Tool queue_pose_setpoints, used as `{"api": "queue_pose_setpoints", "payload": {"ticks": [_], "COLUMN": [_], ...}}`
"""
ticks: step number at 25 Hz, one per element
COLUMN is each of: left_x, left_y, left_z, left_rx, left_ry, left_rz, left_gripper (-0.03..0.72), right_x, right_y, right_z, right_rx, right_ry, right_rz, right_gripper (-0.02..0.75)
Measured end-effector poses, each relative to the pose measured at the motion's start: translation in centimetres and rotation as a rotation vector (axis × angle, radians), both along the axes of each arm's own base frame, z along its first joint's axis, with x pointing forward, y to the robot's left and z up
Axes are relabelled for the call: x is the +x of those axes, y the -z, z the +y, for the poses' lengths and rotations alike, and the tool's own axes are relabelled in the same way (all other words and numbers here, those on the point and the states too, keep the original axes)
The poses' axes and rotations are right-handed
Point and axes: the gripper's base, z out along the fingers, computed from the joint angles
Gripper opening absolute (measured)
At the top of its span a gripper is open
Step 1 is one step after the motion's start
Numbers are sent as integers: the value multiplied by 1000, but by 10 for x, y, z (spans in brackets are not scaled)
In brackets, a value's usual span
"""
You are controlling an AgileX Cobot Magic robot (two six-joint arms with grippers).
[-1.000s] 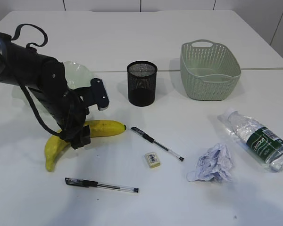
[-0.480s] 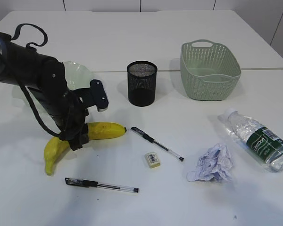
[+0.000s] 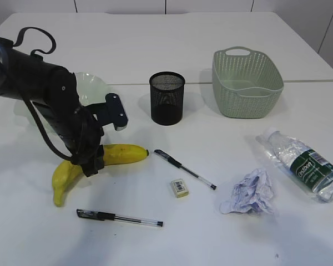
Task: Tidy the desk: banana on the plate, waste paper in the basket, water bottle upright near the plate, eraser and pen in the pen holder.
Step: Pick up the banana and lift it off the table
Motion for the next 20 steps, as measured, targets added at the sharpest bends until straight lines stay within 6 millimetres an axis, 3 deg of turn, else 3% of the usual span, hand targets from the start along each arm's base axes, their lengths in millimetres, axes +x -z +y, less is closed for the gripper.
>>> {"api": "queue_pose_setpoints", "payload": {"ticks": [8,20], "left_x": [4,26], "left_y": [-11,-71], "left_z": [-2,-12], "left_rx": [-64,-185], "left_ry": [-86,-151], "left_rz": [-49,-213], "left_gripper": [221,221], "right_x": [0,0], "right_y": [0,0], "right_z": [0,0], "right_rx": [0,4], "right_ry": [0,2], "right_rz": [0,1], "right_gripper": [176,176]}}
